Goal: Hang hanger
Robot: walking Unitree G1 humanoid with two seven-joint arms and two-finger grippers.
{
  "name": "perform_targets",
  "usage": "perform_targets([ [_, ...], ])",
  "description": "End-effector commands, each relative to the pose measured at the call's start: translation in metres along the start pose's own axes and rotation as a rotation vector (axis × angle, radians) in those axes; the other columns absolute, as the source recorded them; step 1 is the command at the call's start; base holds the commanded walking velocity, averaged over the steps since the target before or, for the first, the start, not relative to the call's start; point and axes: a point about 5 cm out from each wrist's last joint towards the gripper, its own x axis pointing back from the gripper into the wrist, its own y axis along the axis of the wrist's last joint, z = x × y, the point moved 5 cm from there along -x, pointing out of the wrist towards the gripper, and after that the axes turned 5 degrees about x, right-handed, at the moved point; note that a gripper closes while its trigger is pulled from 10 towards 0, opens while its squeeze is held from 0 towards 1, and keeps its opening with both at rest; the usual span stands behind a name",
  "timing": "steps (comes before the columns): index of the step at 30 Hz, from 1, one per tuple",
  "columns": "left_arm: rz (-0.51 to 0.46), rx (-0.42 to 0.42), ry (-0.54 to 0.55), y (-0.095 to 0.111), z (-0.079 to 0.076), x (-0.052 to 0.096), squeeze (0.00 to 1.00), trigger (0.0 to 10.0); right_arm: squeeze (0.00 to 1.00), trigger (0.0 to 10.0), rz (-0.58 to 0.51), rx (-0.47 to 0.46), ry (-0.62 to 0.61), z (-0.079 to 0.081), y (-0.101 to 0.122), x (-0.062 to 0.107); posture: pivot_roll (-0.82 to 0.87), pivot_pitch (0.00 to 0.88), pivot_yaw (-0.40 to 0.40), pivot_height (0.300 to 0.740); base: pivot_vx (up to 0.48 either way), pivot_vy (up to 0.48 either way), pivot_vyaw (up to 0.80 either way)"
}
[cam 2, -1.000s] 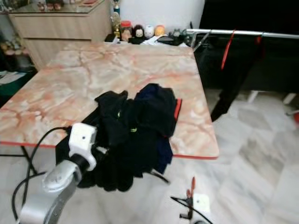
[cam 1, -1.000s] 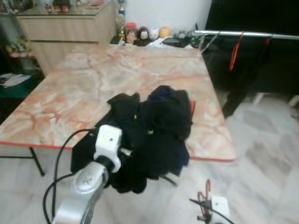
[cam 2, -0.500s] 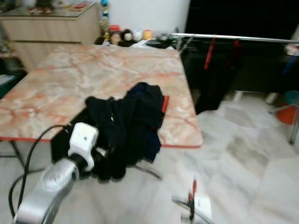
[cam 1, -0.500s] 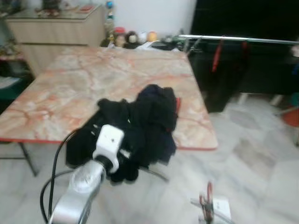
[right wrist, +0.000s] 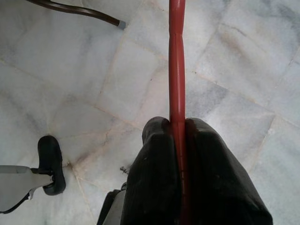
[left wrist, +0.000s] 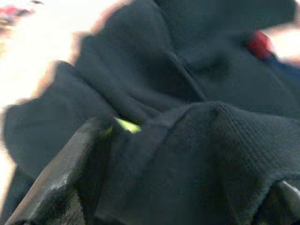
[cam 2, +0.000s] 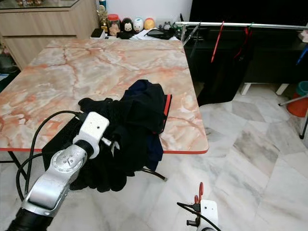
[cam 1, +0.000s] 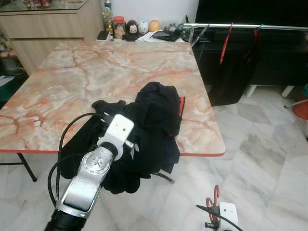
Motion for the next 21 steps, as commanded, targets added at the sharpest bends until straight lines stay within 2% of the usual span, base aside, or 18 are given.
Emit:
perform_targets([
  [1, 0.043, -0.030, -0.076, -0.006, -0.012, 0.002, 0.00, 10.0, 0.00, 10.0, -0.005, 0.009, 0.001, 0.001, 0.002, 0.000, 0.17, 0.000, -0.037, 0.740, 0.000, 0.000, 0.00],
  [4, 0.065, -0.066, -0.124, -0.009, -0.016, 0.004, 0.00, 10.0, 0.00, 10.0, -0.005, 0.013, 0.002, 0.001, 0.002, 0.000, 0.18, 0.000, -0.038, 0.740, 0.000, 0.000, 0.00],
  [7, 0.111, -0.165, -0.151, -0.014, -0.015, 0.009, 0.00, 10.0, 0.00, 10.0, -0.005, 0.028, 0.005, 0.001, 0.003, 0.000, 0.18, 0.000, -0.038, 0.740, 0.000, 0.000, 0.00],
  [12, 0.127, -0.187, -0.240, -0.012, -0.020, 0.017, 0.00, 10.0, 0.00, 10.0, -0.006, 0.033, 0.005, 0.001, 0.003, 0.000, 0.18, 0.000, -0.041, 0.740, 0.000, 0.000, 0.00],
  [14, 0.093, -0.205, -0.231, -0.005, -0.014, 0.019, 0.00, 10.0, 0.00, 10.0, -0.006, 0.037, 0.004, 0.001, 0.004, 0.000, 0.18, 0.000, -0.042, 0.740, 0.000, 0.000, 0.00],
  [16, 0.047, -0.170, -0.130, 0.006, 0.003, 0.016, 0.00, 10.0, 0.00, 10.0, -0.006, 0.040, 0.003, 0.000, 0.004, 0.000, 0.18, 0.000, -0.042, 0.740, 0.000, 0.000, 0.00],
  [18, -0.037, -0.076, 0.080, 0.023, 0.034, 0.011, 0.00, 10.0, 0.00, 10.0, -0.006, 0.041, 0.002, 0.000, 0.004, 0.000, 0.18, 0.000, -0.042, 0.740, 0.000, 0.000, 0.00],
  [19, -0.037, -0.076, 0.080, 0.023, 0.034, 0.011, 0.00, 10.0, 0.00, 10.0, -0.006, 0.041, 0.002, 0.000, 0.004, 0.000, 0.18, 0.000, -0.042, 0.740, 0.000, 0.000, 0.00],
  [20, -0.075, -0.010, 0.179, 0.030, 0.050, 0.011, 0.00, 10.0, 0.00, 10.0, -0.006, 0.042, 0.002, 0.000, 0.004, 0.000, 0.18, 0.000, -0.040, 0.740, 0.000, 0.000, 0.00],
  [21, -0.116, 0.100, 0.305, 0.036, 0.069, 0.013, 0.00, 10.0, 0.00, 10.0, -0.007, 0.042, 0.002, 0.000, 0.004, 0.000, 0.18, 0.000, -0.040, 0.740, 0.000, 0.000, 0.00],
])
